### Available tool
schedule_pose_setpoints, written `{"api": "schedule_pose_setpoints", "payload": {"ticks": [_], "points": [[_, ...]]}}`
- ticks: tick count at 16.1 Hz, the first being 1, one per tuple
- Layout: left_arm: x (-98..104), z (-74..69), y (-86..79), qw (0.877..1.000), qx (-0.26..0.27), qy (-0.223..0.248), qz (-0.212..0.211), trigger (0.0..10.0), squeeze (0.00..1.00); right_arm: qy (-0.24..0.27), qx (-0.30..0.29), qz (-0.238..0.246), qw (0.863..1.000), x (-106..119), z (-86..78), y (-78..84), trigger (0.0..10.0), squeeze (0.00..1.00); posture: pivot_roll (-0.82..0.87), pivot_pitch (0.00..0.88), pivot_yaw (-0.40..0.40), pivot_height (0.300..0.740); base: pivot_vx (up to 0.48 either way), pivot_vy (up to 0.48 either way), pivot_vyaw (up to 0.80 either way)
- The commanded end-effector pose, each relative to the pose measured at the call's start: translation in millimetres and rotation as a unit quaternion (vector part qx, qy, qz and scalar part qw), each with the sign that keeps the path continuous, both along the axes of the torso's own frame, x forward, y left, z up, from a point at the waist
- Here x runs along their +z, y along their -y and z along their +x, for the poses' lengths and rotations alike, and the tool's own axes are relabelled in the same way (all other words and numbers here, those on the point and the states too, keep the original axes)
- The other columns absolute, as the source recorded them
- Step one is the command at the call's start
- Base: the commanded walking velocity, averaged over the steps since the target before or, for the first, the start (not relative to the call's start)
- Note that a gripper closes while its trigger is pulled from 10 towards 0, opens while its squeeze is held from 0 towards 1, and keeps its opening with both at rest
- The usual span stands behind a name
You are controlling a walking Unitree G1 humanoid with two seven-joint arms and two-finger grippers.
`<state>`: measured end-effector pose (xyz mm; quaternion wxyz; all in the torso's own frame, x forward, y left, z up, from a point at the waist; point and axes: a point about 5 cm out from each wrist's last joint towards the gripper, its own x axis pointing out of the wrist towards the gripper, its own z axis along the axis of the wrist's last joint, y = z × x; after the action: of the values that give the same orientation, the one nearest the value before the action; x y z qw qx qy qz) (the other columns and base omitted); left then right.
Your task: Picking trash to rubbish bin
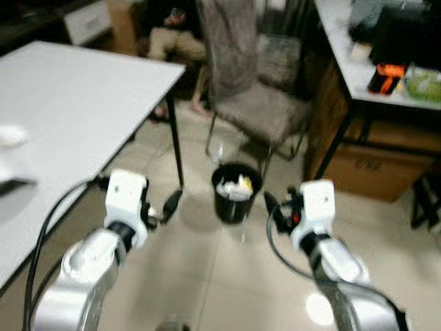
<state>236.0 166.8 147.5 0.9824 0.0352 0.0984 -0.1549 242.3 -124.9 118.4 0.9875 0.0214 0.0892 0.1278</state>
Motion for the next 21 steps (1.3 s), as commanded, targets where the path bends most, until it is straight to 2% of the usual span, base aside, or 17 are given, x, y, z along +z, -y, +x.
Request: {"api": "schedule_pose_setpoints", "payload": {"ticks": [1,19,20,21], "points": [[4.1,-0.1,0.5,1.000,-0.002,0.006,0.005,10.0,0.00,0.005,-0.003,0.005,1.000,2.3,0.7,0.4,10.0,0.00,-0.02,0.041,-0.041,0.740,-0.292,0.000,0.00],[3.5,-5.7,-0.5,1.000,0.004,0.005,0.008,10.0,0.00,0.001,0.011,0.001,1.000,0.2,2.2,-2.0,10.0,0.00,-0.01,0.042,-0.054,0.740,-0.291,0.000,0.00],[5.0,-4.6,-2.6,1.000,0.021,0.016,0.013,10.0,0.00,0.008,0.014,-0.011,1.000,0.8,2.8,-2.4,10.0,0.00,-0.01,0.042,-0.056,0.740,0.000,0.000,0.00],[8.4,-2.0,-5.4,0.998,0.042,0.031,0.022,10.0,0.00,0.026,0.023,-0.049,0.998,2.4,4.5,-4.3,10.0,0.00,-0.01,0.039,-0.059,0.740,0.000,0.000,0.00]]}}
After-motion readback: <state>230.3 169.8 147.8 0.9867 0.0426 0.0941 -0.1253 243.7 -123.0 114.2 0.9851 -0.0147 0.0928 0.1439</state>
